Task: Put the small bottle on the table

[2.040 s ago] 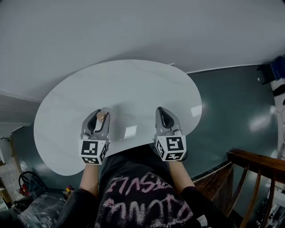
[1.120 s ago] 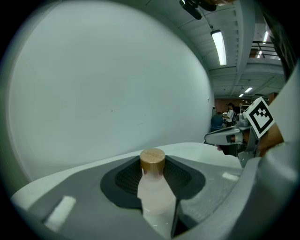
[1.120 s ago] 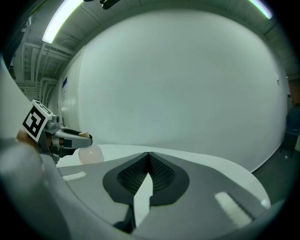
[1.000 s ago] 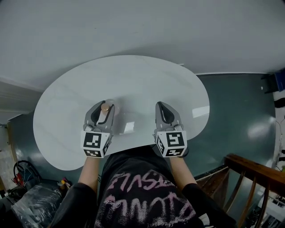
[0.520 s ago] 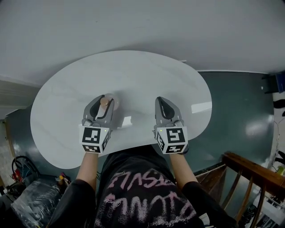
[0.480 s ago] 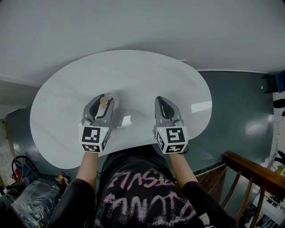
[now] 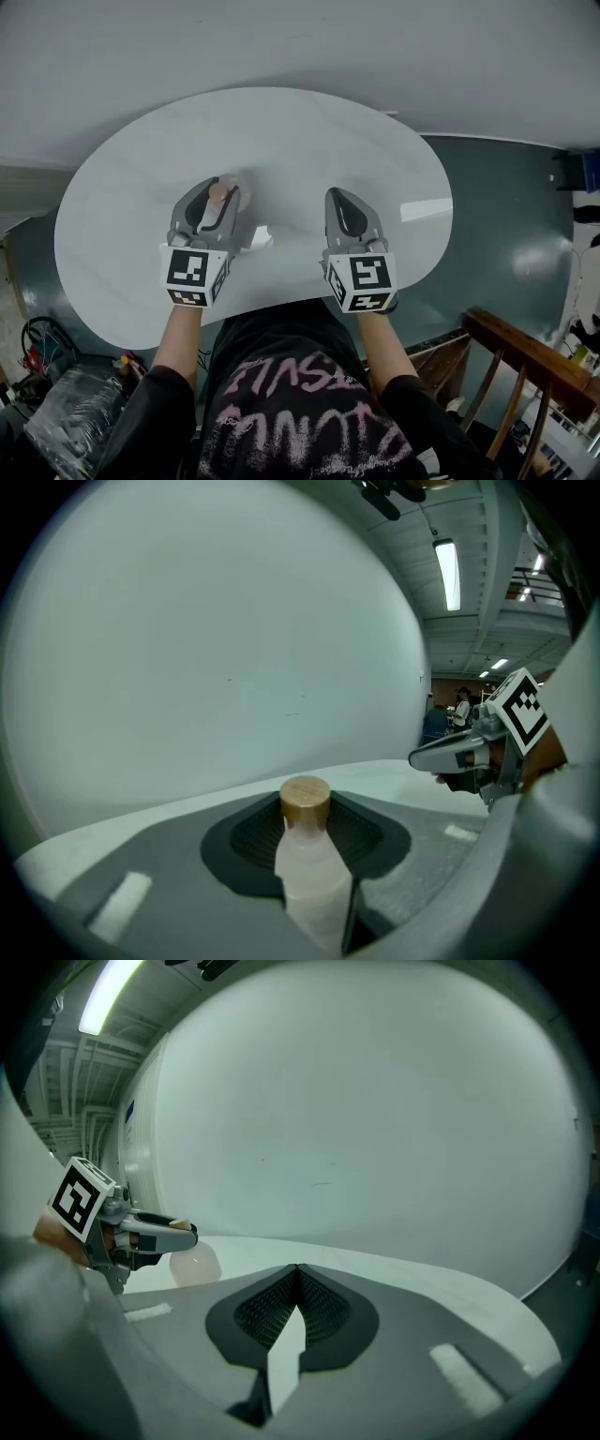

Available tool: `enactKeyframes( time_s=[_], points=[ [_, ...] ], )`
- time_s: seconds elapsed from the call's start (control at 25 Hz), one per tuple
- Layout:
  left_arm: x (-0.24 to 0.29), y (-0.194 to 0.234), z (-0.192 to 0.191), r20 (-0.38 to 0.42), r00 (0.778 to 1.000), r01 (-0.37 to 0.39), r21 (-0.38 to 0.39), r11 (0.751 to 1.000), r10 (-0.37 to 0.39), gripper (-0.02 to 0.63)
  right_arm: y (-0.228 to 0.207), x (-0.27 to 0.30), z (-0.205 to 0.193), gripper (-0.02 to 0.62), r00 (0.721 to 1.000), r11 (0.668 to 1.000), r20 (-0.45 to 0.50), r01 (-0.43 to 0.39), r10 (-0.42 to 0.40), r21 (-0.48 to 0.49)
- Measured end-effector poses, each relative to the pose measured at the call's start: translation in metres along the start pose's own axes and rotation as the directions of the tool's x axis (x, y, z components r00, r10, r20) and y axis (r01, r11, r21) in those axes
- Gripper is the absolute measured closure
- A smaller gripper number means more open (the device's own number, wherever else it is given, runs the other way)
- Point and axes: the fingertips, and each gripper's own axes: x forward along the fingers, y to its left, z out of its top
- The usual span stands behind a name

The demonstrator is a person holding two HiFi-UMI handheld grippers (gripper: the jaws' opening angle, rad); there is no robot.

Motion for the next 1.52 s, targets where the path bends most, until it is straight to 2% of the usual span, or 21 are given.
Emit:
enactKeyframes(
  time_s=[0.4, 1.52],
  points=[
    [0.018, 0.010, -0.021, -0.030, 1.000, 0.003, -0.007, 1.000, -0.003, 0.466, 0.010, 0.021, -0.007, 0.584, 1.000, 1.000, -0.012, -0.017, 0.017, -0.001],
    [0.049, 0.020, -0.026, -0.008, 1.000, 0.005, 0.013, 1.000, -0.005, 0.466, 0.010, 0.056, -0.026, 0.584, 0.999, 0.999, -0.017, -0.034, 0.035, 0.028]
  ],
)
